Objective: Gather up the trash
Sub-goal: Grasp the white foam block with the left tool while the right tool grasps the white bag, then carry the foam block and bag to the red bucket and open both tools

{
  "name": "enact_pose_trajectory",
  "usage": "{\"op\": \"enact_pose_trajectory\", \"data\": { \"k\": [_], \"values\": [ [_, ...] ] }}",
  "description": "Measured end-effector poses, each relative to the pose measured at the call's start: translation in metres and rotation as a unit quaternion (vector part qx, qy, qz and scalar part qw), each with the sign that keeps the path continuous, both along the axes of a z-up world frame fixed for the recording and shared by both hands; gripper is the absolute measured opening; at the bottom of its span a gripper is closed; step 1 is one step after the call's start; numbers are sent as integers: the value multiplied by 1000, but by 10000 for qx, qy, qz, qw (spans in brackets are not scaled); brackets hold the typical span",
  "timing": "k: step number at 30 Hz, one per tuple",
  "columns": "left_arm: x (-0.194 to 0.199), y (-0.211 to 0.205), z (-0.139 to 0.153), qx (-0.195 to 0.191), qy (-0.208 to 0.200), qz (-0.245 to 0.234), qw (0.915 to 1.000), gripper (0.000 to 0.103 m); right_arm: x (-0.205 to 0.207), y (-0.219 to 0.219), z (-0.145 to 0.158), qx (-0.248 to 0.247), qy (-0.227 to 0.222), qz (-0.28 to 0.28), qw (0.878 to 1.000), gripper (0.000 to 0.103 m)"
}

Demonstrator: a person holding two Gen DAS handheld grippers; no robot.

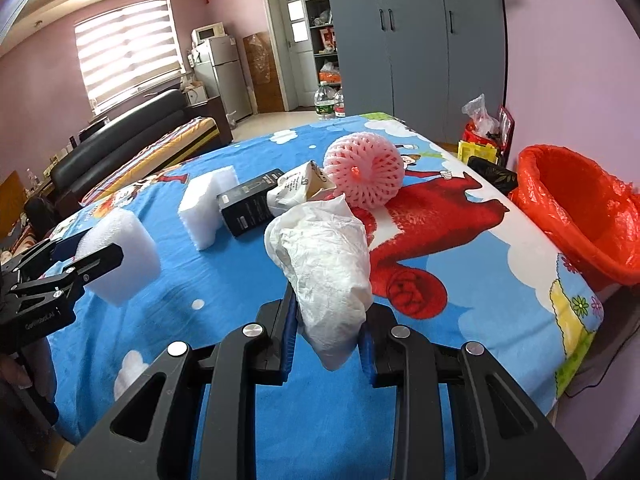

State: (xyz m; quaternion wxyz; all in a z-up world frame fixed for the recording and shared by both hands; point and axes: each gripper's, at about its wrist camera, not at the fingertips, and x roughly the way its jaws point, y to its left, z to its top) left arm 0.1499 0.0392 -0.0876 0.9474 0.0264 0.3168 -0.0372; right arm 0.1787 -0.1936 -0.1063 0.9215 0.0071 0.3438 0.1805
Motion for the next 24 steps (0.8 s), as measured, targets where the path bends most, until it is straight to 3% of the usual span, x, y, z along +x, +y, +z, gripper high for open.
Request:
{"op": "enact_pose_trajectory", "data": {
  "k": [24],
  "values": [
    [-20, -80, 9, 144, 88, -808, 9966, 65, -37, -51, 9, 244, -215, -226, 9992, 29]
  ]
}}
